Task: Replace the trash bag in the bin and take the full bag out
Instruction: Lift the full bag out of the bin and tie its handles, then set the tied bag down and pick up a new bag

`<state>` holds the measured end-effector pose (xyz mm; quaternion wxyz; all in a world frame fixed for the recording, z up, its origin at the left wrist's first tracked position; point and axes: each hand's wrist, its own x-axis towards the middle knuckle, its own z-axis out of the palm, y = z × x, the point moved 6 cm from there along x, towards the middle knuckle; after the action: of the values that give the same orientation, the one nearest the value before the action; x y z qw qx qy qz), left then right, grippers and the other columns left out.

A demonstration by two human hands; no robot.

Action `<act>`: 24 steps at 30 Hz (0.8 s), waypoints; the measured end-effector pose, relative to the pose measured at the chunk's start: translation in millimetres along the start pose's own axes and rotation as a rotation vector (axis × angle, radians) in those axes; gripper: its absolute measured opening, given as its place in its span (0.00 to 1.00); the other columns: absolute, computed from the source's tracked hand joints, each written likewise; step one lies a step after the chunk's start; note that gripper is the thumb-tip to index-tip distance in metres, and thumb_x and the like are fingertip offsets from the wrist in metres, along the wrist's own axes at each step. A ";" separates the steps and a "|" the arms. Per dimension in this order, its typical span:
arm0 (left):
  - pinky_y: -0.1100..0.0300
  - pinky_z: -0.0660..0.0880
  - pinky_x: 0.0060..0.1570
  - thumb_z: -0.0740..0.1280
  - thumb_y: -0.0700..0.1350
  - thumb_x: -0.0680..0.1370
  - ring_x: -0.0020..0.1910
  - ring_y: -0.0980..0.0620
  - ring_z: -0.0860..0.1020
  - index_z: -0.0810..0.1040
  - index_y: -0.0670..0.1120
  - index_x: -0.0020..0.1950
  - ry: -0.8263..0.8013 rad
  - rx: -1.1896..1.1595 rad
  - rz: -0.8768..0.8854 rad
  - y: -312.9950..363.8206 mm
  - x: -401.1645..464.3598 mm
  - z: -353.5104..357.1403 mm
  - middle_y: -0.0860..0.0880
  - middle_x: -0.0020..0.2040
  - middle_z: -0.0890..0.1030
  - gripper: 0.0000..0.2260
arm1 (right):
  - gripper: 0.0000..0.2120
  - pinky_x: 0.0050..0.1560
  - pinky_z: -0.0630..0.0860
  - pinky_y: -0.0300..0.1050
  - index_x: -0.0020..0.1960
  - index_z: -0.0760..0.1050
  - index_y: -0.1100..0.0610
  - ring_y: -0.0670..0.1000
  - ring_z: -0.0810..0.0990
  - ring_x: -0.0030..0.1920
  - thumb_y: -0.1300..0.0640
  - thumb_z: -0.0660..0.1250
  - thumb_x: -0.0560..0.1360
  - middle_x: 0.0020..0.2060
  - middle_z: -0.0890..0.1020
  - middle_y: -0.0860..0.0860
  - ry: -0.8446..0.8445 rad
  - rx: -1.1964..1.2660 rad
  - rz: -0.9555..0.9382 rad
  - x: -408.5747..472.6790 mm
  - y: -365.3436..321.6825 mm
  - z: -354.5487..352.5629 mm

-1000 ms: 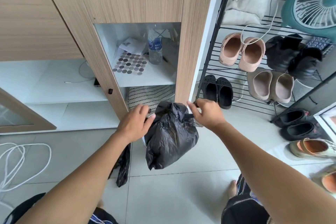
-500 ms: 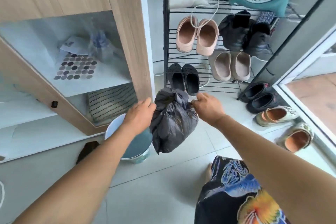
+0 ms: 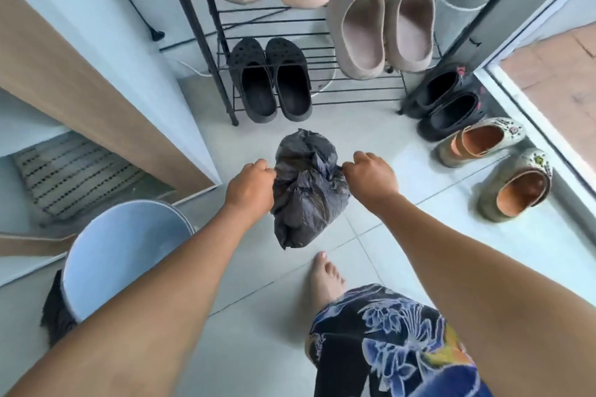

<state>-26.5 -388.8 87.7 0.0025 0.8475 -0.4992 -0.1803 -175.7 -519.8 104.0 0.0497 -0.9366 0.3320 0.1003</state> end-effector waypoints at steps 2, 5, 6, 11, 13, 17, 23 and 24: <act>0.49 0.74 0.44 0.61 0.36 0.75 0.54 0.41 0.74 0.80 0.40 0.51 -0.033 -0.014 -0.021 -2.1 16.0 22.6 0.43 0.52 0.75 0.09 | 0.11 0.49 0.74 0.47 0.54 0.78 0.61 0.58 0.77 0.52 0.62 0.60 0.76 0.47 0.78 0.57 -0.022 0.007 0.021 17.2 5.8 22.9; 0.51 0.75 0.44 0.62 0.39 0.75 0.53 0.41 0.77 0.81 0.44 0.53 -0.095 -0.015 -0.081 -9.5 33.0 57.0 0.44 0.52 0.76 0.11 | 0.12 0.47 0.74 0.46 0.55 0.79 0.60 0.59 0.77 0.52 0.63 0.60 0.75 0.48 0.77 0.57 -0.063 0.017 0.041 34.5 8.0 59.8; 0.52 0.75 0.45 0.62 0.40 0.75 0.53 0.42 0.77 0.81 0.45 0.54 -0.125 -0.008 -0.109 -12.2 40.5 74.6 0.44 0.53 0.76 0.11 | 0.12 0.46 0.74 0.47 0.54 0.79 0.61 0.59 0.76 0.52 0.64 0.60 0.75 0.48 0.77 0.58 -0.090 0.029 0.059 41.0 8.4 78.9; 0.50 0.72 0.56 0.62 0.43 0.77 0.60 0.41 0.73 0.77 0.44 0.61 -0.196 -0.004 -0.169 -12.2 52.6 102.9 0.43 0.61 0.72 0.14 | 0.12 0.54 0.72 0.54 0.52 0.78 0.65 0.62 0.71 0.55 0.64 0.56 0.77 0.54 0.72 0.60 -0.116 0.179 0.229 42.5 7.3 109.9; 0.49 0.69 0.60 0.62 0.46 0.78 0.62 0.40 0.71 0.74 0.44 0.64 -0.209 -0.015 -0.171 -13.0 52.4 111.0 0.42 0.63 0.70 0.16 | 0.12 0.59 0.71 0.56 0.53 0.77 0.63 0.61 0.70 0.56 0.62 0.56 0.78 0.55 0.73 0.59 -0.100 0.146 0.214 37.9 3.0 117.9; 0.49 0.63 0.67 0.60 0.49 0.78 0.67 0.41 0.66 0.63 0.46 0.73 -0.186 -0.059 -0.156 -14.2 43.5 112.7 0.43 0.68 0.68 0.24 | 0.20 0.73 0.58 0.56 0.69 0.69 0.58 0.59 0.67 0.67 0.57 0.55 0.78 0.64 0.72 0.56 -0.089 0.111 0.169 31.1 -2.5 119.9; 0.48 0.55 0.74 0.58 0.52 0.79 0.74 0.44 0.58 0.55 0.48 0.77 -0.098 -0.099 -0.150 -18.9 17.8 67.2 0.45 0.75 0.60 0.28 | 0.26 0.78 0.45 0.52 0.78 0.48 0.54 0.55 0.49 0.78 0.52 0.47 0.81 0.78 0.51 0.53 -0.018 0.252 0.155 23.6 -37.3 71.1; 0.47 0.54 0.74 0.58 0.52 0.79 0.75 0.44 0.56 0.55 0.48 0.77 -0.075 -0.097 -0.152 -21.5 12.6 57.0 0.45 0.76 0.59 0.28 | 0.26 0.78 0.46 0.52 0.78 0.49 0.55 0.55 0.50 0.78 0.51 0.47 0.81 0.78 0.51 0.53 0.005 0.254 0.147 21.9 -46.0 61.5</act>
<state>-20.3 -378.6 26.6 0.0112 0.8745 -0.4240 -0.2353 -139.6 -487.7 40.4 0.1596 -0.8962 0.4097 0.0585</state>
